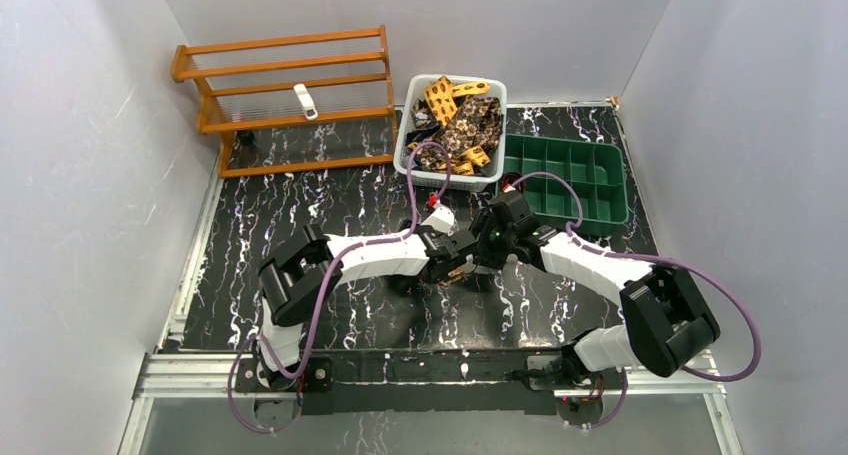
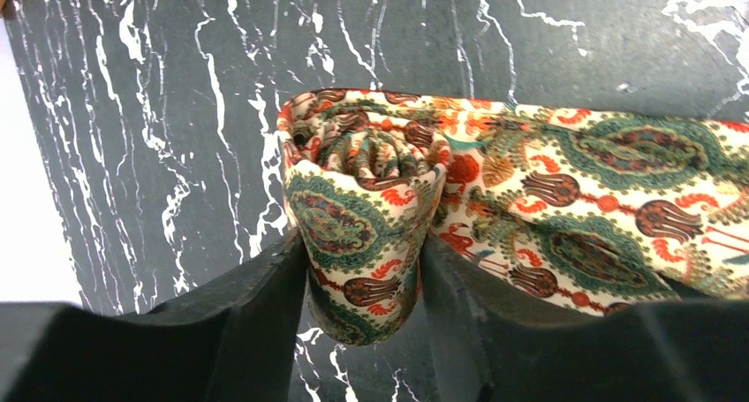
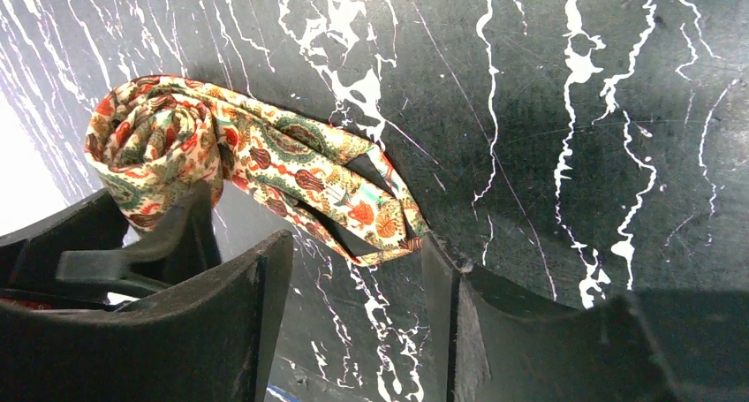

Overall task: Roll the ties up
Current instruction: Roll the tie at the center of the board.

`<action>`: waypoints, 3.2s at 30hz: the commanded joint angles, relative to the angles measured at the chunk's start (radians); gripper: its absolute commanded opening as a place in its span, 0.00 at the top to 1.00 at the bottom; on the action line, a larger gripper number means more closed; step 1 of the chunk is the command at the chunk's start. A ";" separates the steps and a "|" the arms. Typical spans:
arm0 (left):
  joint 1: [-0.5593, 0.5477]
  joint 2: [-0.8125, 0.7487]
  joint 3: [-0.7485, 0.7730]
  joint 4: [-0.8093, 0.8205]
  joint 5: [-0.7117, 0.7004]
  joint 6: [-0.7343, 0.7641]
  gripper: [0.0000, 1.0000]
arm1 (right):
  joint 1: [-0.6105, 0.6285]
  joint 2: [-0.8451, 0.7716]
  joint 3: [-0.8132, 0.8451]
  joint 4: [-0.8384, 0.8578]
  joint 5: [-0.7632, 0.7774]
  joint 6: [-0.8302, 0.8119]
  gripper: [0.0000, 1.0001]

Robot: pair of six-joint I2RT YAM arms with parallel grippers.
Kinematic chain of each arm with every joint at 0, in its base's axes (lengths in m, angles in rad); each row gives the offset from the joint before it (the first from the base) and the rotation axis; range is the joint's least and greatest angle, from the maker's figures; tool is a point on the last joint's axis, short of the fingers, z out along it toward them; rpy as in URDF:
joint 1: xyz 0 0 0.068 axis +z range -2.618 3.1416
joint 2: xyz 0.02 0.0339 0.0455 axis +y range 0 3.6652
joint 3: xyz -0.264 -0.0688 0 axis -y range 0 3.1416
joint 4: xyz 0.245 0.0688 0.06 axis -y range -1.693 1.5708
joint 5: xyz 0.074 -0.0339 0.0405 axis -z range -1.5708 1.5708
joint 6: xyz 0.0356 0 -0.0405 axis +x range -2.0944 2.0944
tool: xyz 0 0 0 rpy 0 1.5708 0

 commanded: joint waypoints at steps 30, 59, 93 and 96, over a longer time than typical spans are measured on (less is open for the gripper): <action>0.422 -0.598 -0.263 0.353 0.692 0.051 0.08 | -0.003 0.058 0.016 0.330 -0.319 0.012 0.23; 0.679 -0.441 -0.560 0.734 1.180 0.030 0.05 | 0.084 0.343 0.139 0.277 -0.296 -0.069 0.58; 0.691 -0.185 -0.604 0.944 1.572 0.120 0.28 | 0.058 0.391 0.111 0.236 -0.291 -0.082 0.63; 0.691 -0.177 -0.607 0.937 1.573 0.124 0.36 | 0.057 0.396 0.113 0.233 -0.292 -0.080 0.63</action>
